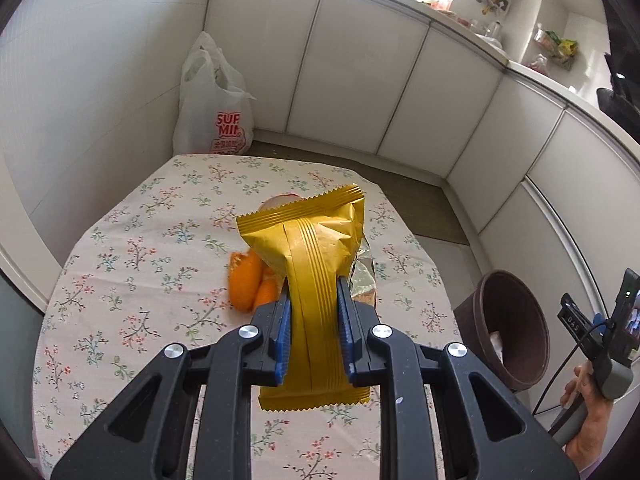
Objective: Collect trash
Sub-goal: 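Carry the milk carton over the bucket and open the right gripper, then carry the yellow wrapper over the bucket and open the left gripper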
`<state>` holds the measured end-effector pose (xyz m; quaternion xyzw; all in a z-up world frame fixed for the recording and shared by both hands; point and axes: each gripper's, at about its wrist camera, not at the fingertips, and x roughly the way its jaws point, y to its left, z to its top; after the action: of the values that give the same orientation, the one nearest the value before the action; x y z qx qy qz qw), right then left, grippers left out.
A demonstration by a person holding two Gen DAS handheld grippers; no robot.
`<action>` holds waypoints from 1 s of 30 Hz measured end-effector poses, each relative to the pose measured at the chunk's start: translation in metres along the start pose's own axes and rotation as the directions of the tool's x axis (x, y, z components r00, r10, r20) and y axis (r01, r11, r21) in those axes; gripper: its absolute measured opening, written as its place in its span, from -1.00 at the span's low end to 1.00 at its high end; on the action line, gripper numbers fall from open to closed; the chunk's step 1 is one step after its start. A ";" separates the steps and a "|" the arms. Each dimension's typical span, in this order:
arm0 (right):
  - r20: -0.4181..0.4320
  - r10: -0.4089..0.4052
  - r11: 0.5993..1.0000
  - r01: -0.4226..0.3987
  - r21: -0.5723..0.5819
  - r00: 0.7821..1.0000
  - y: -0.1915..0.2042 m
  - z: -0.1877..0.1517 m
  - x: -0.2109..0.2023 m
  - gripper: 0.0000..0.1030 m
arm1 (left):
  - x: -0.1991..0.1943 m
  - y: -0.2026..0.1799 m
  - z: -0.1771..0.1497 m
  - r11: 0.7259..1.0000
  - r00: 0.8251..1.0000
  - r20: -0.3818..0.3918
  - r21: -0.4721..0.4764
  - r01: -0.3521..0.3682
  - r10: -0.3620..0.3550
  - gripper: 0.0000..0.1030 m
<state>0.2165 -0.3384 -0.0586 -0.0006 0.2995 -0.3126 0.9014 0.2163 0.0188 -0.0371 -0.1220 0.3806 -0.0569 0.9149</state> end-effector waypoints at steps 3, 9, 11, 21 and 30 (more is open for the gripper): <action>0.035 -0.038 0.999 0.039 -0.019 0.999 -0.015 0.002 -0.008 0.86 | 0.010 -0.025 -0.004 0.998 0.998 -0.011 0.018 0.062 -0.062 -0.60; 0.017 -0.065 0.998 0.064 0.014 0.998 -0.069 0.010 -0.003 0.86 | 0.035 -0.110 -0.011 0.979 0.987 -0.045 0.129 0.157 -0.153 -0.60; -0.015 -0.065 0.997 0.066 0.045 0.998 -0.086 0.010 0.002 0.86 | 0.044 -0.140 -0.011 0.968 0.979 -0.068 0.149 0.203 -0.194 -0.60; -0.127 -0.080 0.979 0.102 0.179 0.989 -0.158 -0.002 0.033 0.86 | 0.066 -0.282 -0.011 0.898 0.942 -0.128 0.283 0.336 -0.311 -0.54; -0.156 -0.045 0.975 0.077 0.210 0.987 -0.164 -0.010 0.042 0.86 | 0.090 -0.289 -0.022 0.917 0.942 -0.203 0.248 0.314 -0.267 0.15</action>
<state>0.1444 -0.4921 -0.0586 0.1115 0.3306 -0.3701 0.8610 0.2605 -0.2816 -0.0362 -0.0431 0.4209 -0.2551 0.8694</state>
